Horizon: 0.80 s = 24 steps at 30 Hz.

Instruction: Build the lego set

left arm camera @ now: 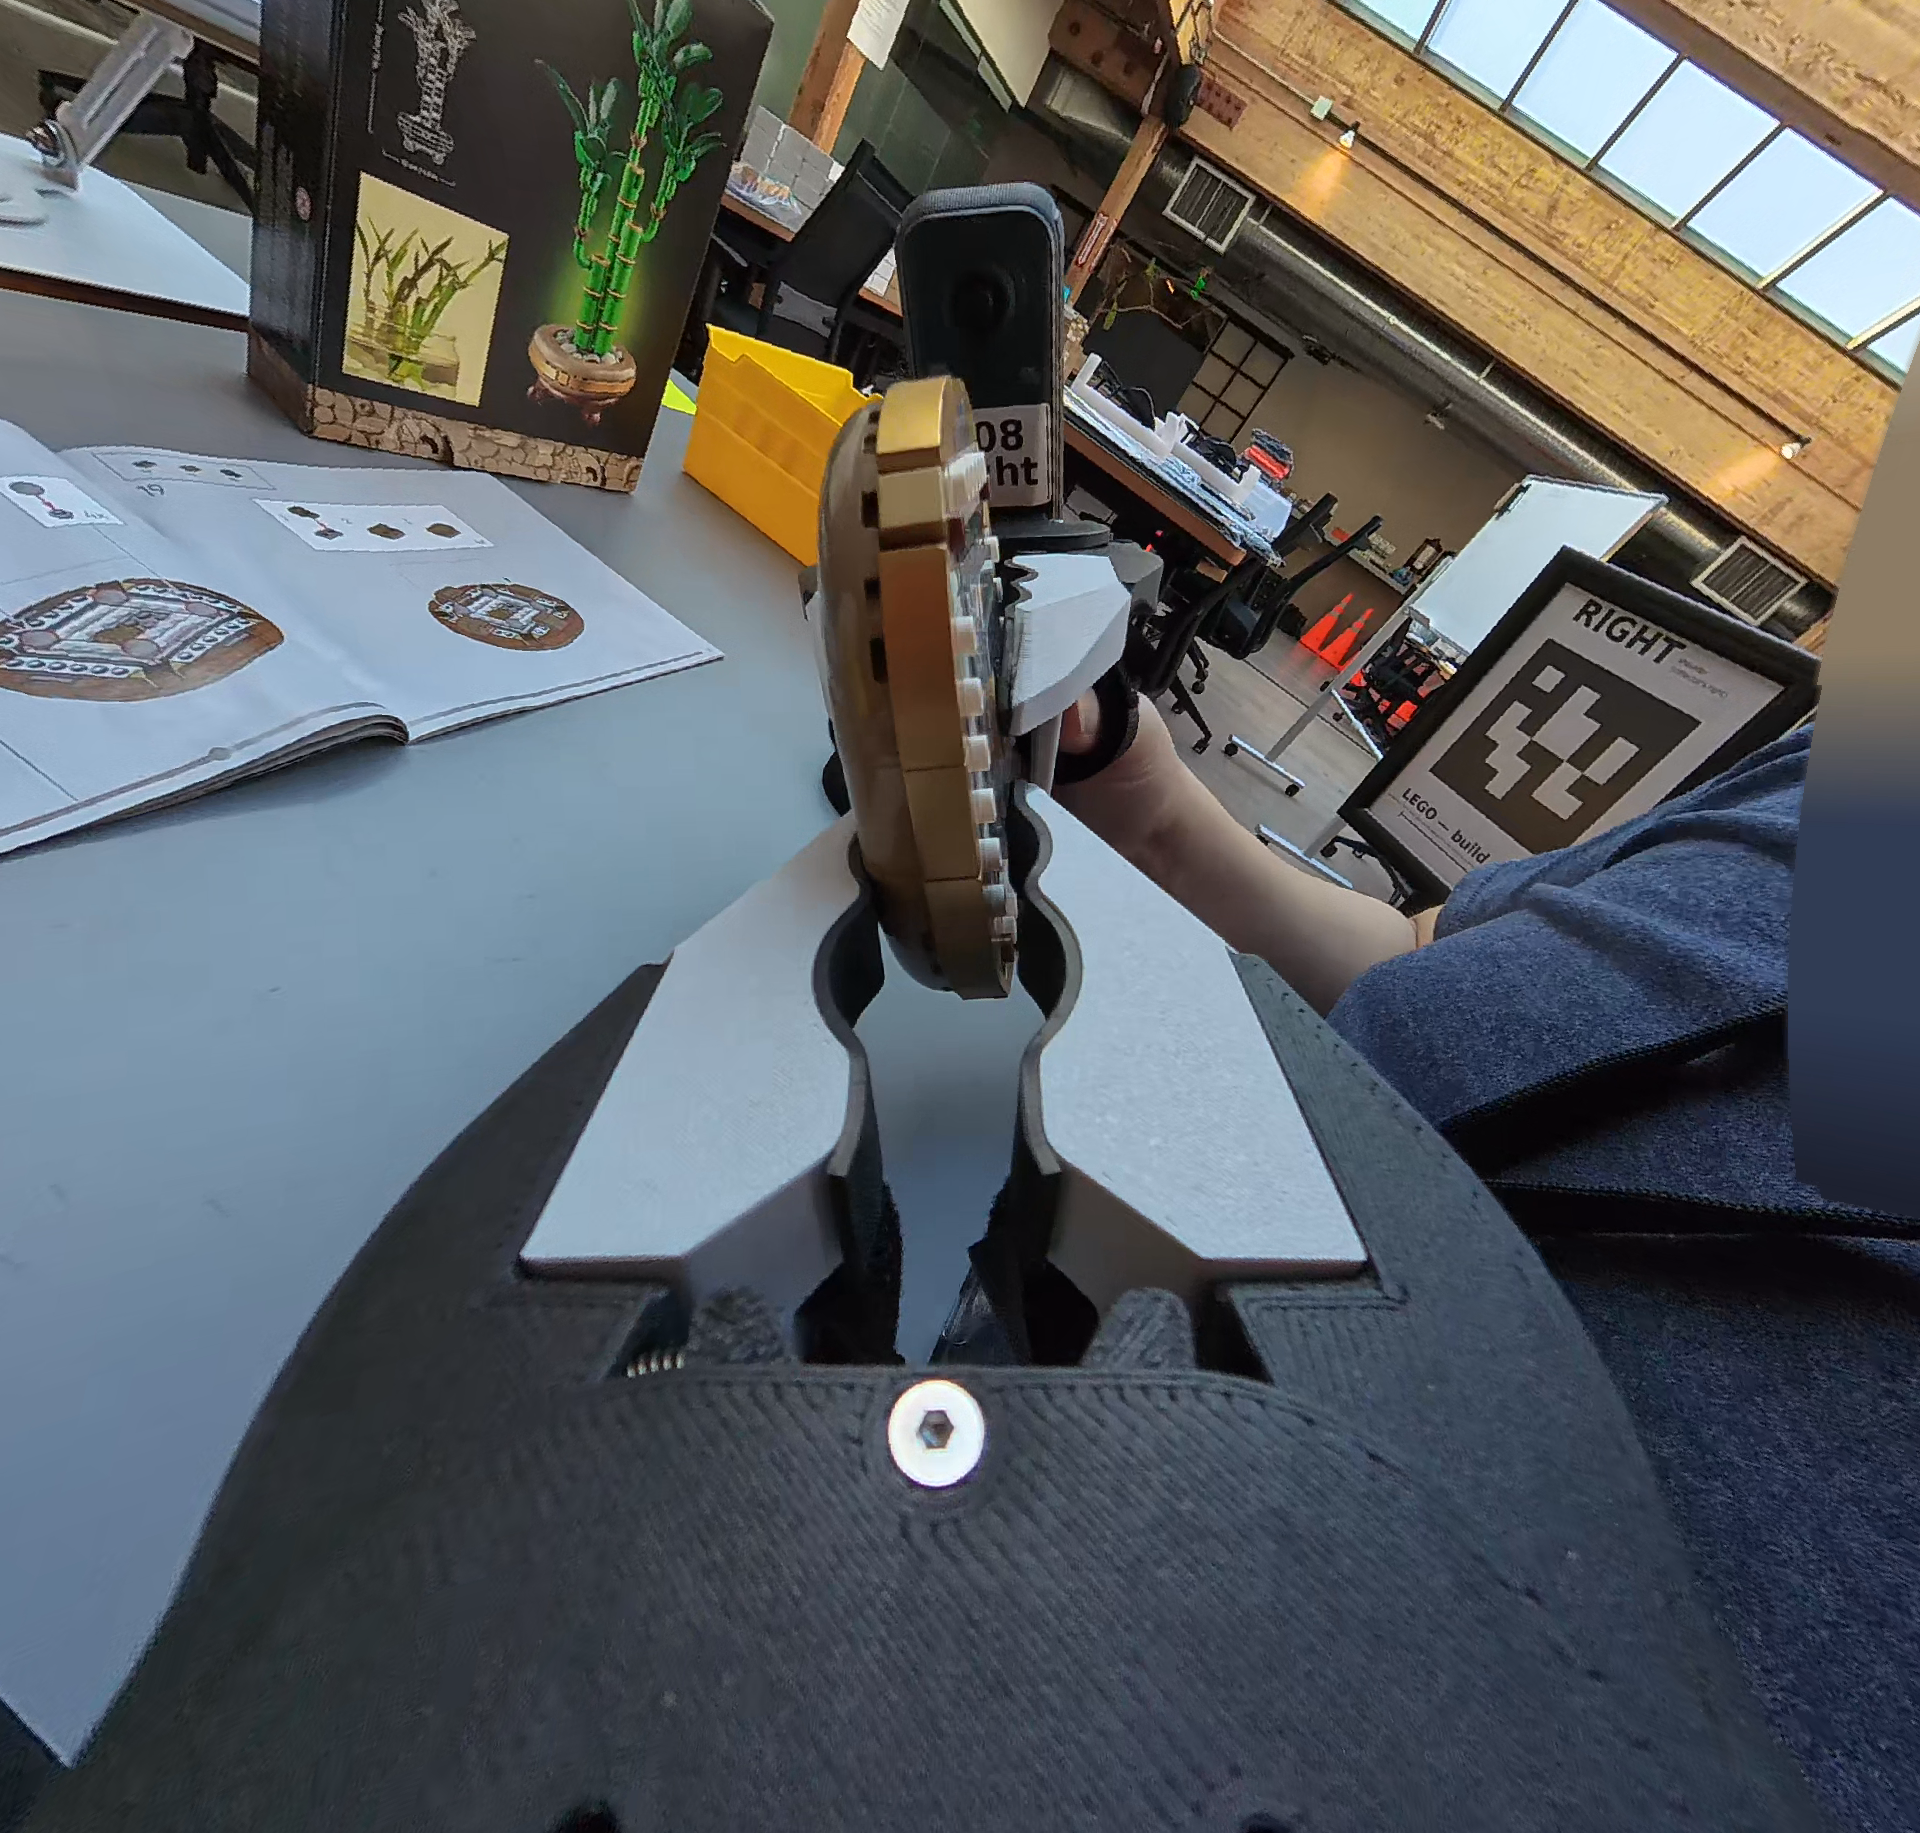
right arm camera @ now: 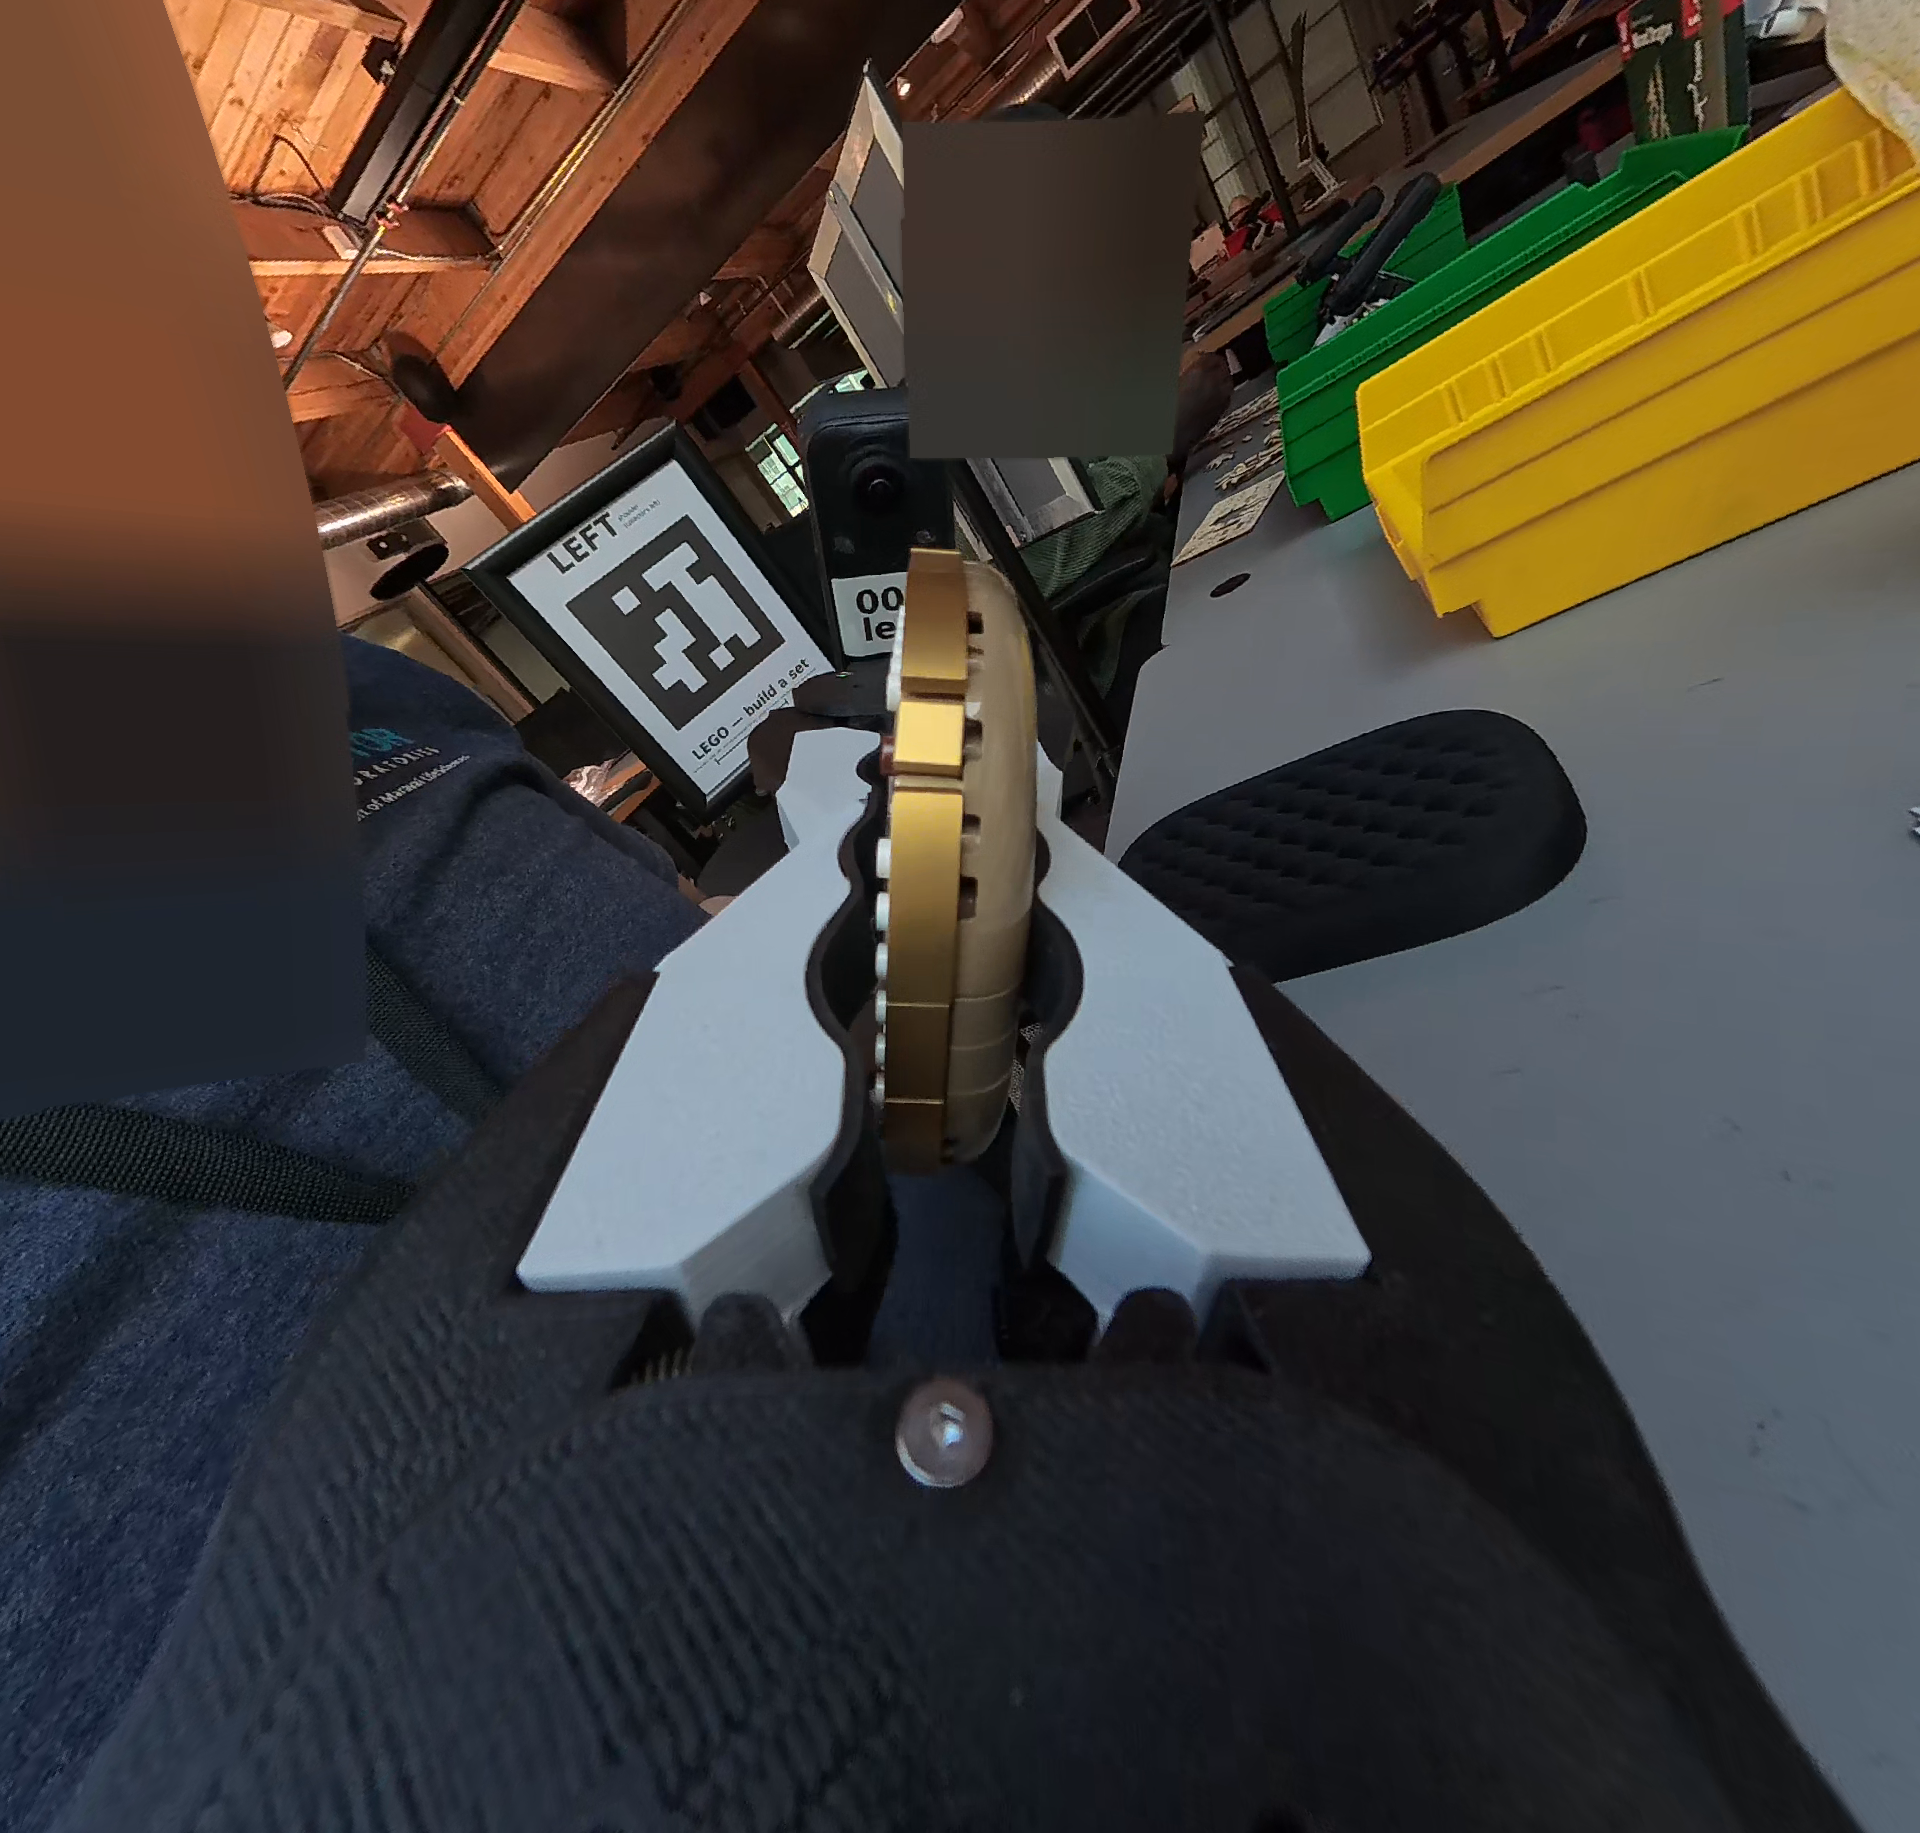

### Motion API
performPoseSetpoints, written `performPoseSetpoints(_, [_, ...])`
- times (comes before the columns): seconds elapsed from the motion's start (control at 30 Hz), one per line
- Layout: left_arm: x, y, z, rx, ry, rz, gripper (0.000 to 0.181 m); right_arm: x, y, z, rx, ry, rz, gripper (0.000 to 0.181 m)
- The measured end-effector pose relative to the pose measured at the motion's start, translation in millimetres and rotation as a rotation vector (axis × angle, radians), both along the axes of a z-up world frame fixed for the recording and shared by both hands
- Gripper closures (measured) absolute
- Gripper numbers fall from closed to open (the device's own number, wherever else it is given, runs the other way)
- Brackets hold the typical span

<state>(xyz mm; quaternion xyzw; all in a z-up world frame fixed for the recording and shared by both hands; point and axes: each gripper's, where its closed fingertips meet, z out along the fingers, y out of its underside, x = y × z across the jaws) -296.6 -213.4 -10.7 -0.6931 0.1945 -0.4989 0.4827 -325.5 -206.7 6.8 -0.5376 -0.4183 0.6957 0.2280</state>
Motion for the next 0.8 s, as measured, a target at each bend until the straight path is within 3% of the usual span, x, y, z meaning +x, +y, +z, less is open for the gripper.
performPoseSetpoints(0.23, [-0.4,3.3,3.0,-0.009,-0.013,0.015,0.163,-0.6,1.1,-4.0,-0.017,0.015,-0.009,0.152])
performPoseSetpoints(0.63, [0.0,3.5,1.8,-0.051,-0.053,0.007,0.163,-0.5,-1.9,-5.3,-0.036,-0.033,0.006,0.161])
performPoseSetpoints(0.8, [-6.8,7.6,3.5,-0.115,-0.160,-0.001,0.163,-4.6,2.8,-3.5,-0.062,0.034,-0.018,0.154])
